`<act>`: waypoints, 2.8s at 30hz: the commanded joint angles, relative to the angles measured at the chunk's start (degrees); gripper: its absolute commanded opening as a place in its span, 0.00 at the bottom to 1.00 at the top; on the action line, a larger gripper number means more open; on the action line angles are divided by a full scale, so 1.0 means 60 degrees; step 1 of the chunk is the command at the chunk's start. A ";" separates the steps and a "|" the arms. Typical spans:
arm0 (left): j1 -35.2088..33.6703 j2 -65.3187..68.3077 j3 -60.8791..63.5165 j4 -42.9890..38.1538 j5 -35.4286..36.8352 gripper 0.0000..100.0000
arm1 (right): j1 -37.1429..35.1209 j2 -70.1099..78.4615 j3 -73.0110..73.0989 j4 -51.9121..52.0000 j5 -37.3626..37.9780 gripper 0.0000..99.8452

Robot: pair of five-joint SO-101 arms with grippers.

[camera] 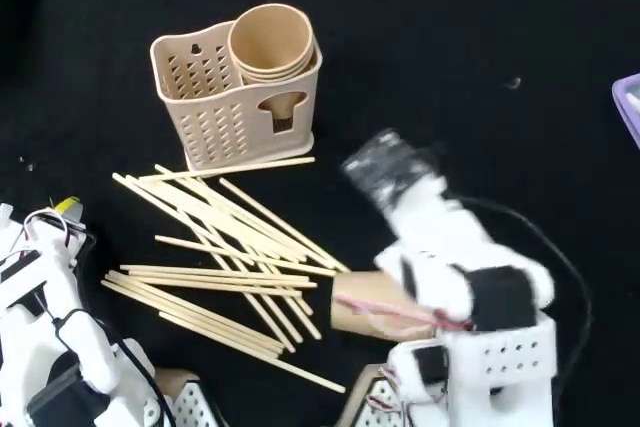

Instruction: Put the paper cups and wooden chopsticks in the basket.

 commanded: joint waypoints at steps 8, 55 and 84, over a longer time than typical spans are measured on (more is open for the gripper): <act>0.0095 -0.0352 -0.0198 -0.0176 -0.0117 0.32 | 0.2462 0.6425 -0.2176 0.1377 0.0132 0.21; 0.0095 -0.0366 -0.0198 -0.0190 -0.0117 0.32 | 0.0733 0.6908 -0.1018 0.1451 0.0278 0.22; 0.0095 -0.0322 -0.0198 -0.0454 -0.0132 0.32 | -0.3194 0.5868 -0.0696 0.1451 0.1626 0.01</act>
